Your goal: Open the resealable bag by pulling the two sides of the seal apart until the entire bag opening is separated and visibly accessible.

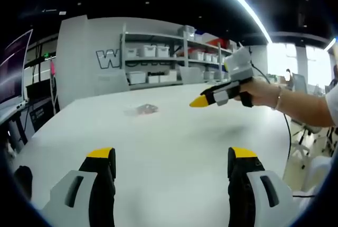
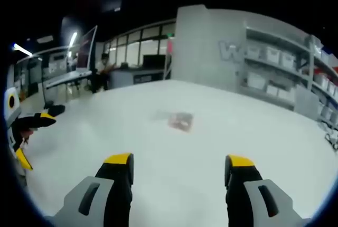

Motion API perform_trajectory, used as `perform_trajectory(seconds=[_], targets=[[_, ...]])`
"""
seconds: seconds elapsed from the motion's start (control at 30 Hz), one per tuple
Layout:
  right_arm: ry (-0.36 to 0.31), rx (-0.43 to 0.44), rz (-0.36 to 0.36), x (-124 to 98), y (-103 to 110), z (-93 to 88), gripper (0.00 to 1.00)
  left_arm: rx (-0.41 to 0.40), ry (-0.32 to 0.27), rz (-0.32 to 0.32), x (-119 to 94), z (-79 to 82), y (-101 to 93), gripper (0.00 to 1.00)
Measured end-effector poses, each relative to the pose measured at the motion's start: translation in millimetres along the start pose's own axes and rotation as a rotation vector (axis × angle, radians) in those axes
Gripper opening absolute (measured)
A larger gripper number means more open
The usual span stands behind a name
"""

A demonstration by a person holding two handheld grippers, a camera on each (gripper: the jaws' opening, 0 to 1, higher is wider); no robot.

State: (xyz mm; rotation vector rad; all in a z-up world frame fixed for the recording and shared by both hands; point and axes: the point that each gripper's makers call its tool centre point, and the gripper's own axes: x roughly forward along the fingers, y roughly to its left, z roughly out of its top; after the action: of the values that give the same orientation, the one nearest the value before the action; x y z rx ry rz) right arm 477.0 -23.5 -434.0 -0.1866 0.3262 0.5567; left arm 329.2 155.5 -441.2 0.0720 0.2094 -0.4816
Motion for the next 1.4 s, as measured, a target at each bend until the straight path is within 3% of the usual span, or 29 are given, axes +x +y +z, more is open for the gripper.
perform_trajectory(seconds=[1.4], targets=[[0.023,0.007,0.005,25.7,7.9,-1.8,0.67,-0.009,0.003,-0.002,3.3,-4.4,1.0,0.86]])
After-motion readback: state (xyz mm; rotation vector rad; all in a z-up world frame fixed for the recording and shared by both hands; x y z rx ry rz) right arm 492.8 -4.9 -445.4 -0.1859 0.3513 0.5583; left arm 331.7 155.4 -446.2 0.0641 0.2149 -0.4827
